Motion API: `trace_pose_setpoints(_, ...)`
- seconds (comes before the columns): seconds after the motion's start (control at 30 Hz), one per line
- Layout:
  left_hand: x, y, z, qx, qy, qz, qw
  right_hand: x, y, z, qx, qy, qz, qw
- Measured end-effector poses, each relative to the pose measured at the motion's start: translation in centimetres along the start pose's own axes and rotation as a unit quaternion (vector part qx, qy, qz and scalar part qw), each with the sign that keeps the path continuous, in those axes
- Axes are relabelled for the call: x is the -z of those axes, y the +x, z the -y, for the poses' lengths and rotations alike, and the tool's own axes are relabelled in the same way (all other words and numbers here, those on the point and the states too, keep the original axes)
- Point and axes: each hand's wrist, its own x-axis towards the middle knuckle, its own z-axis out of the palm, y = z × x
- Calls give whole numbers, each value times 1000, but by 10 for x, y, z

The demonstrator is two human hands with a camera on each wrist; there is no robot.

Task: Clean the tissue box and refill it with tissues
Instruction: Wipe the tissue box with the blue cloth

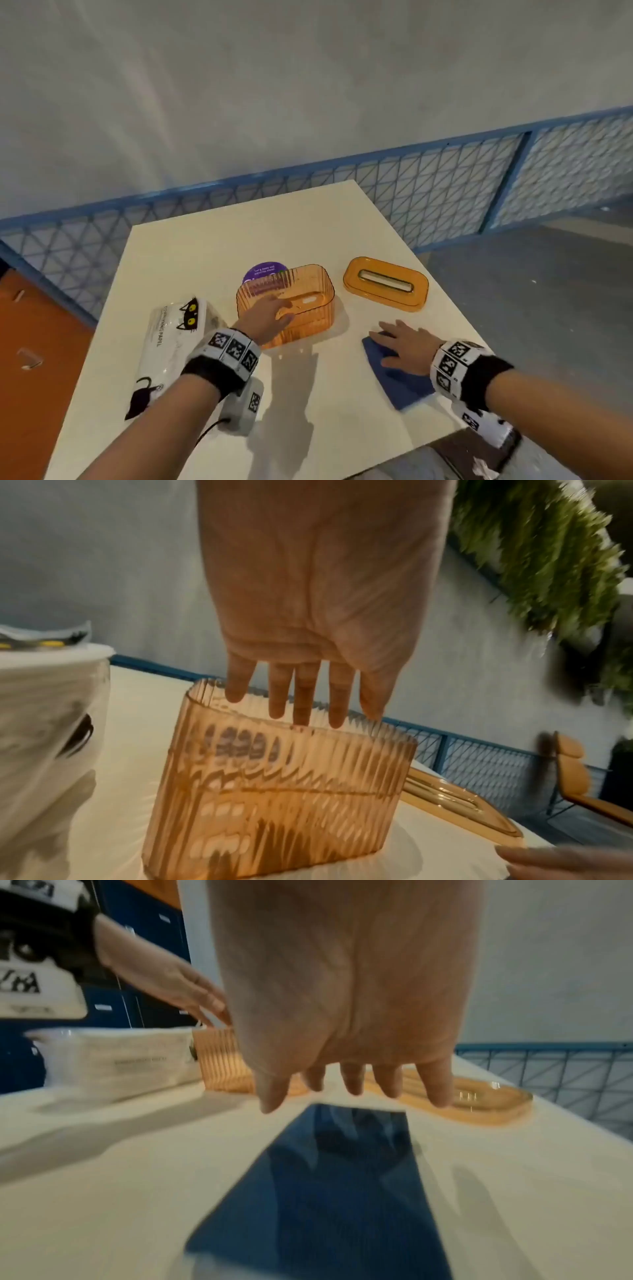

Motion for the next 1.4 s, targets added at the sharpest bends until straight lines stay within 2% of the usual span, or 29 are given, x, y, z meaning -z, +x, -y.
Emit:
trace_pose_setpoints(0.2, -6, 25, -7, 32, -18, 73, 997, -46, 13, 12, -19, -10, -50, 999)
trace_pose_setpoints(0.3, -9, 32, -11, 21, -11, 81, 996, -51, 16, 16, -36, 7, -88, 995)
trace_pose_setpoints(0.47, -17, 40, -14, 7, -50, 88, 995, -44, 21, 10, -31, 22, -96, 995)
trace_pose_setpoints(0.53, -11, 39, -14, 3, -73, 64, 995, -30, 19, 6, -16, 116, -97, 988)
trace_pose_setpoints(0.6, 3, 34, -17, -13, -130, 35, 991, -6, 11, 6, -9, 262, -112, 959)
trace_pose_setpoints(0.7, 28, 17, -27, -22, -277, -6, 961, 43, 5, 15, 12, 344, -244, 907)
trace_pose_setpoints(0.73, 35, 11, -33, -20, -332, -18, 943, 62, 5, 22, 51, 354, -279, 891)
trace_pose_setpoints(0.83, 49, -3, -53, -20, -439, -54, 896, 121, -3, 57, 111, 332, -362, 864)
trace_pose_setpoints(0.9, 57, -10, -67, -37, -477, -74, 875, 147, -3, 78, 113, 276, -386, 873)
trace_pose_setpoints(0.97, 63, -14, -77, -52, -512, -108, 851, 152, -1, 92, 73, 164, -429, 885)
trace_pose_setpoints(1.07, 70, -17, -84, -56, -558, -162, 812, 129, -6, 116, 28, 59, -488, 870)
trace_pose_setpoints(1.13, 74, -15, -85, -46, -576, -196, 792, 104, -8, 128, 50, 29, -508, 859)
trace_pose_setpoints(1.23, 78, -15, -86, -39, -580, -216, 784, 112, -8, 123, 55, 11, -495, 867)
trace_pose_setpoints(1.4, 82, -19, -93, -66, -592, -191, 780, 187, -12, 105, 18, 66, -491, 869)
